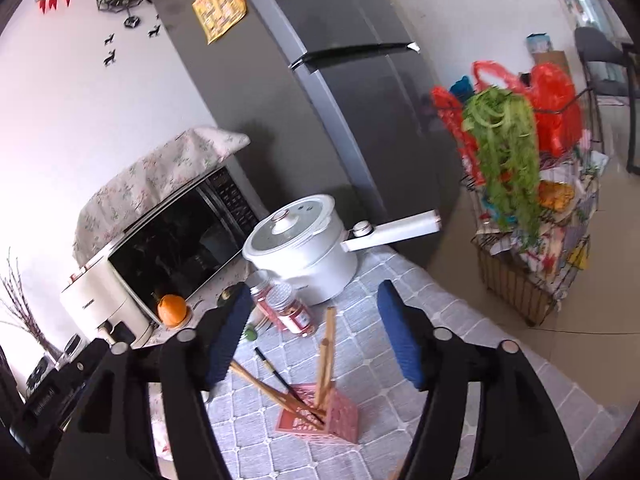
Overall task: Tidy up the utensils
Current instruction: 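Move both open tools back down to the chopstick pile, then grasp one chopstick with the left tool while the right tool grasps another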
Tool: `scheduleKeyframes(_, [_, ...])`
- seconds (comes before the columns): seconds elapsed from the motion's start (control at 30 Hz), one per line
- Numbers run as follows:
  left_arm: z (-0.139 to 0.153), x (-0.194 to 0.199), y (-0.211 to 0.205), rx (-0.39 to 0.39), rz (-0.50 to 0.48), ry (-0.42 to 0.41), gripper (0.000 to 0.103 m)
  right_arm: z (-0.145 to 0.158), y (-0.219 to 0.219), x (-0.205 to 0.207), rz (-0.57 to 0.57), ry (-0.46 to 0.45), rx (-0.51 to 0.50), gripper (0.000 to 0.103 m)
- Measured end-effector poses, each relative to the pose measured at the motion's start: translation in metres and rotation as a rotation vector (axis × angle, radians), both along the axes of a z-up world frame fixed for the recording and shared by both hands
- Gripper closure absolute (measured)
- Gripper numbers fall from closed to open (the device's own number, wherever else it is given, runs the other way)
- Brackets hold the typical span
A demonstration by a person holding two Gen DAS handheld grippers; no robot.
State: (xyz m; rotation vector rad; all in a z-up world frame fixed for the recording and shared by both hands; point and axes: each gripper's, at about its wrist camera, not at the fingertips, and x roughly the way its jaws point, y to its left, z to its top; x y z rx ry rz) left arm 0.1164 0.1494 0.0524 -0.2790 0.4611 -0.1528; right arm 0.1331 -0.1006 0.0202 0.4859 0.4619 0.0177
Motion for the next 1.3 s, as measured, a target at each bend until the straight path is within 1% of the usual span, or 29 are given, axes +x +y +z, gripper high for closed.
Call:
scheduleKeyframes(0.07, [-0.001,-0.002,-0.006,0.01,-0.01,0.006,0.039,0.0,-0.009,-0.004,-0.017,0.015,0.001,0.037])
scheduleKeyframes(0.1, [-0.002,-0.003,-0.009,0.017,-0.015,0.011,0.036,0.0,-0.013,-0.007,-0.023,0.022,0.004,0.036])
scheduleKeyframes(0.13, [-0.005,-0.004,-0.013,0.027,-0.021,0.021,0.033,-0.001,-0.018,-0.01,-0.028,0.03,0.011,0.029])
scheduleKeyframes(0.2, [-0.011,-0.005,-0.021,0.045,-0.034,0.044,0.031,-0.008,-0.03,-0.018,-0.063,0.06,0.013,0.02])
scheduleKeyframes(0.23, [-0.017,-0.005,-0.028,0.062,-0.048,0.067,0.03,-0.011,-0.034,-0.02,-0.076,0.077,0.005,0.017])
scheduleKeyframes(0.27, [-0.022,-0.004,-0.034,0.077,-0.062,0.091,0.028,-0.017,-0.04,-0.023,-0.097,0.116,-0.015,0.017])
scheduleKeyframes(0.33, [-0.039,-0.001,-0.051,0.113,-0.11,0.155,0.021,-0.033,-0.052,-0.028,-0.137,0.203,-0.055,0.012])
scheduleKeyframes(0.37, [-0.048,0.001,-0.061,0.137,-0.141,0.191,0.02,-0.04,-0.056,-0.028,-0.15,0.238,-0.072,0.012])
scheduleKeyframes(0.4, [-0.059,0.004,-0.073,0.169,-0.18,0.239,0.012,-0.049,-0.062,-0.028,-0.161,0.281,-0.094,0.012])
scheduleKeyframes(0.43, [-0.075,0.008,-0.089,0.206,-0.236,0.304,0.009,-0.058,-0.067,-0.028,-0.163,0.318,-0.111,0.012])
scheduleKeyframes(0.47, [-0.091,0.011,-0.102,0.23,-0.283,0.358,0.009,-0.073,-0.075,-0.029,-0.174,0.368,-0.123,0.012])
scheduleKeyframes(0.5, [-0.106,0.013,-0.114,0.247,-0.313,0.397,0.009,-0.081,-0.081,-0.031,-0.188,0.394,-0.125,0.012])
scheduleKeyframes(0.53, [-0.125,0.015,-0.13,0.282,-0.341,0.439,0.009,-0.091,-0.089,-0.034,-0.209,0.425,-0.121,0.012])
scheduleKeyframes(0.57, [-0.138,0.016,-0.142,0.317,-0.358,0.465,0.01,-0.104,-0.101,-0.037,-0.234,0.465,-0.088,0.012])
scheduleKeyframes(0.6, [-0.151,0.017,-0.154,0.354,-0.379,0.487,0.016,-0.113,-0.111,-0.039,-0.236,0.496,-0.044,0.012])
scheduleKeyframes(0.63, [-0.168,0.02,-0.168,0.39,-0.404,0.514,0.025,-0.124,-0.121,-0.038,-0.216,0.526,0.011,0.012])
scheduleKeyframes(0.67, [-0.177,0.024,-0.176,0.4,-0.414,0.536,0.029,-0.132,-0.129,-0.037,-0.187,0.558,0.058,0.012])
scheduleKeyframes(0.7, [-0.188,0.029,-0.184,0.398,-0.421,0.568,0.038,-0.138,-0.134,-0.036,-0.171,0.582,0.088,0.012])
scheduleKeyframes(0.73, [-0.201,0.036,-0.192,0.39,-0.427,0.605,0.044,-0.148,-0.141,-0.034,-0.149,0.624,0.128,0.012])
scheduleKeyframes(0.8, [-0.221,0.048,-0.204,0.401,-0.417,0.653,0.051,-0.159,-0.146,-0.033,-0.127,0.672,0.165,0.012])
scheduleKeyframes(0.83, [-0.229,0.055,-0.21,0.412,-0.408,0.672,0.052,-0.166,-0.15,-0.032,-0.122,0.7,0.187,0.012])
scheduleKeyframes(0.9, [-0.241,0.064,-0.218,0.423,-0.395,0.699,0.054,-0.173,-0.152,-0.032,-0.099,0.727,0.222,0.012])
scheduleKeyframes(1.03, [-0.254,0.082,-0.228,0.447,-0.399,0.754,0.058,-0.181,-0.149,-0.033,-0.069,0.763,0.246,0.012])
scheduleKeyframes(1.07, [-0.257,0.085,-0.229,0.454,-0.397,0.754,0.056,-0.181,-0.149,-0.034,-0.071,0.764,0.246,0.012])
scheduleKeyframes(1.2, [-0.257,0.089,-0.233,0.468,-0.402,0.757,0.058,-0.184,-0.149,-0.031,-0.077,0.775,0.263,0.012])
scheduleKeyframes(1.27, [-0.256,0.088,-0.233,0.475,-0.411,0.753,0.063,-0.187,-0.148,-0.029,-0.076,0.788,0.26,0.012])
scheduleKeyframes(1.3, [-0.256,0.087,-0.232,0.482,-0.415,0.745,0.069,-0.189,-0.147,-0.028,-0.076,0.794,0.25,0.012])
